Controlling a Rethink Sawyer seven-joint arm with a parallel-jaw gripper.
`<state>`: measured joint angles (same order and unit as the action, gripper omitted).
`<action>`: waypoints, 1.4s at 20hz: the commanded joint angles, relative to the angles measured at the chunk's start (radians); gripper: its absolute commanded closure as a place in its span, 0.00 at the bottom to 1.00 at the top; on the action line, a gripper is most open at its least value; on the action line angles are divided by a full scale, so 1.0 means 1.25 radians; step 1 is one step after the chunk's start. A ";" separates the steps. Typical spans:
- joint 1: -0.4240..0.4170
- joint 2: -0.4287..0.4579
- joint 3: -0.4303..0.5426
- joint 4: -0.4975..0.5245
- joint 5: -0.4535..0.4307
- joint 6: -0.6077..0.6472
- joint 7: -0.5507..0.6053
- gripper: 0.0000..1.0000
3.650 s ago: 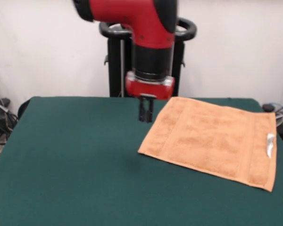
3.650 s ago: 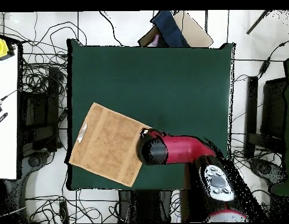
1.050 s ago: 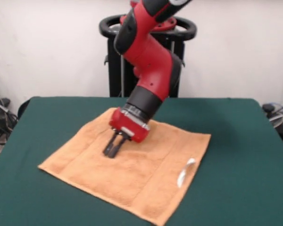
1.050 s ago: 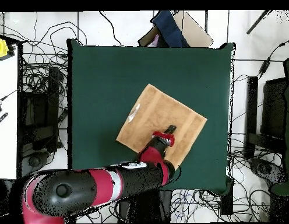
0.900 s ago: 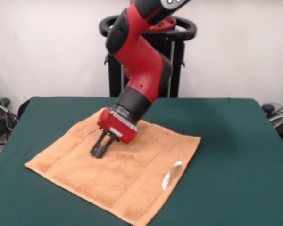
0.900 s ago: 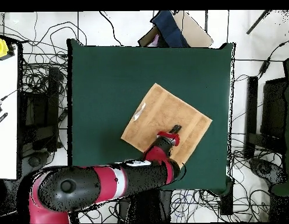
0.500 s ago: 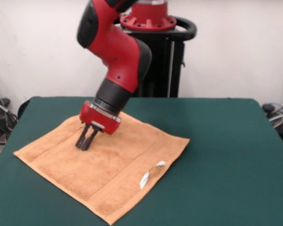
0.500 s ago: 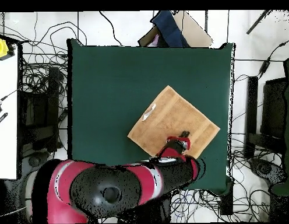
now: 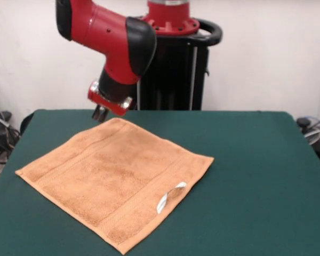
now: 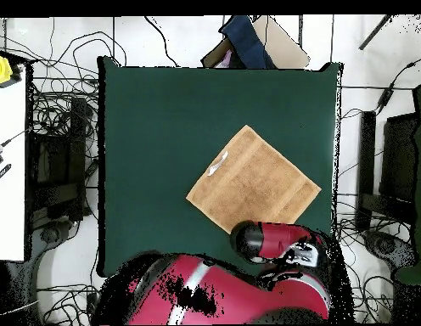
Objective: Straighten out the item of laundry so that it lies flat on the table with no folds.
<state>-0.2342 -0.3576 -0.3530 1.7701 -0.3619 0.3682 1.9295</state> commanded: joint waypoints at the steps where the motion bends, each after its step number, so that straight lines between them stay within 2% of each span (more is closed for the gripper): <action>1: -0.114 -0.163 0.360 0.086 -0.030 0.026 -0.184 1.00; 3: -0.150 -0.189 0.412 0.105 -0.023 0.023 -0.185 1.00; 7: -0.174 -0.255 0.462 0.141 -0.010 0.000 -0.132 1.00; 11: -0.188 -0.308 0.494 0.154 -0.013 -0.053 -0.073 1.00; 13: -0.179 -0.339 0.494 0.152 -0.003 -0.034 -0.057 1.00; 16: -0.161 -0.400 0.494 0.142 0.015 0.050 -0.075 1.00; 19: -0.174 -0.481 0.526 0.163 0.067 0.150 -0.097 1.00; 22: -0.151 -0.564 0.508 0.145 0.090 0.259 -0.118 1.00; 28: -0.177 -0.596 0.512 0.105 0.065 0.330 -0.167 1.00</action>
<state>-0.4474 -1.0164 0.2027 1.9117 -0.3034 0.6578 1.8894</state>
